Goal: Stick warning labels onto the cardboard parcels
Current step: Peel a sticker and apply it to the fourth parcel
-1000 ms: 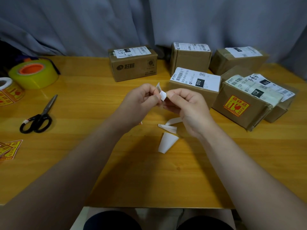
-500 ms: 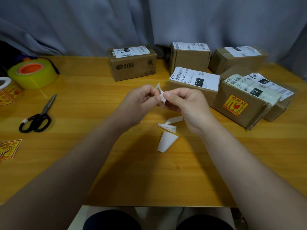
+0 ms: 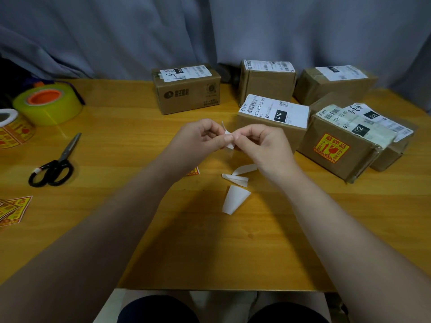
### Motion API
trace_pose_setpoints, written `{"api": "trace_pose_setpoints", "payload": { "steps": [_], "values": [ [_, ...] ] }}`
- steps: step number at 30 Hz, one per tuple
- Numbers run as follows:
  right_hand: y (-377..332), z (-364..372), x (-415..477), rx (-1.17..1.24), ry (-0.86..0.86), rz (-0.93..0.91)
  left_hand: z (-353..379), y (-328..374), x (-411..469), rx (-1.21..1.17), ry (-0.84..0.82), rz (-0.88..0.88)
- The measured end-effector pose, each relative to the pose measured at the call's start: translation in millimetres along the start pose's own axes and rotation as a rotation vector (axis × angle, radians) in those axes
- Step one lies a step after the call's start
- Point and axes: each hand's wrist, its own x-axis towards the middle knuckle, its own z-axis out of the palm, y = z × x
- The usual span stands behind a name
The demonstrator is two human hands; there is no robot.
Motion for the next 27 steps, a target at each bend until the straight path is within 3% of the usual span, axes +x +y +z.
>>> {"api": "trace_pose_setpoints", "payload": {
  "steps": [4,12,19,24,27],
  "values": [
    [-1,0,0,0.034,-0.021,0.033,-4,3,0,-0.019,-0.057,0.007],
    [-5,5,-1,0.46,0.05,0.332,-1,-1,0,-0.185,-0.073,-0.048],
    [-8,2,2,0.569,-0.005,0.435,3,-6,0,-0.031,-0.047,-0.059],
    [-5,3,1,0.284,-0.008,0.274,10,0,-3,0.071,-0.04,-0.005],
    [-2,3,2,0.259,0.027,0.248,12,-1,-2,0.096,-0.014,0.012]
  ]
}}
